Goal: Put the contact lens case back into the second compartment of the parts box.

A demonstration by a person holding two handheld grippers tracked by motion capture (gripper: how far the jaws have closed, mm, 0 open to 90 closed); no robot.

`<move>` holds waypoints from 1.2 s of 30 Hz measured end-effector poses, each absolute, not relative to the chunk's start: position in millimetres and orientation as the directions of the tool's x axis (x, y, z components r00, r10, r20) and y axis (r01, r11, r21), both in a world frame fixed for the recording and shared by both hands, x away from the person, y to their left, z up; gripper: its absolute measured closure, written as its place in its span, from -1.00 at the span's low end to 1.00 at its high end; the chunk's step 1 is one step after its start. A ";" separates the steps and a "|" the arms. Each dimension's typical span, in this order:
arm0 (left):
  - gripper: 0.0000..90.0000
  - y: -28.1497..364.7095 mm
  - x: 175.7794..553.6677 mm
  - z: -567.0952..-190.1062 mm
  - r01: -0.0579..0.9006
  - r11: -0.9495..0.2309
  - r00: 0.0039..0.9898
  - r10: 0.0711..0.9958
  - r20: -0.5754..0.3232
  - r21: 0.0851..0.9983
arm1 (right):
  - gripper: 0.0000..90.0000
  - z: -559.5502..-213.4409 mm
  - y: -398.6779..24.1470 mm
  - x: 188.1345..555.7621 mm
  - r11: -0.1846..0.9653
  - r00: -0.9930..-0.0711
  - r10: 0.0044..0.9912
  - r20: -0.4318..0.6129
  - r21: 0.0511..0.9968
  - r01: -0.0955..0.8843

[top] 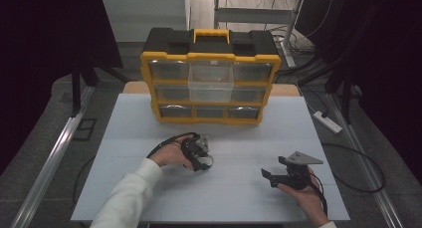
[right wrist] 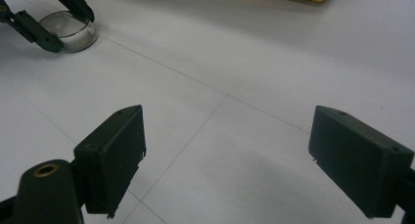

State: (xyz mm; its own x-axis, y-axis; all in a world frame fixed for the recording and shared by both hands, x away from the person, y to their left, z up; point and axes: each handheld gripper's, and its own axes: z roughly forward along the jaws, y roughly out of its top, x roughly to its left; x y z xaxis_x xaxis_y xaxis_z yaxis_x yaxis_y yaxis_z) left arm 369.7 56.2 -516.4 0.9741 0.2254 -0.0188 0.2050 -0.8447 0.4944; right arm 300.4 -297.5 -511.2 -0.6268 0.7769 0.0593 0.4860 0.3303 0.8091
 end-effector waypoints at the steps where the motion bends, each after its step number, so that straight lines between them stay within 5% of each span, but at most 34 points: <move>1: 0.08 56.2 369.7 -516.4 0.205 -0.845 0.974 0.225 -0.019 0.494 | -0.71 -511.2 -297.5 300.4 0.330 -0.627 0.777 0.059 0.809 0.486; 36: 0.09 75.6 342.4 -483.2 0.174 -0.776 0.960 0.270 0.069 0.607 | -0.71 -511.1 -297.7 300.1 0.329 -0.622 0.781 0.056 0.809 0.486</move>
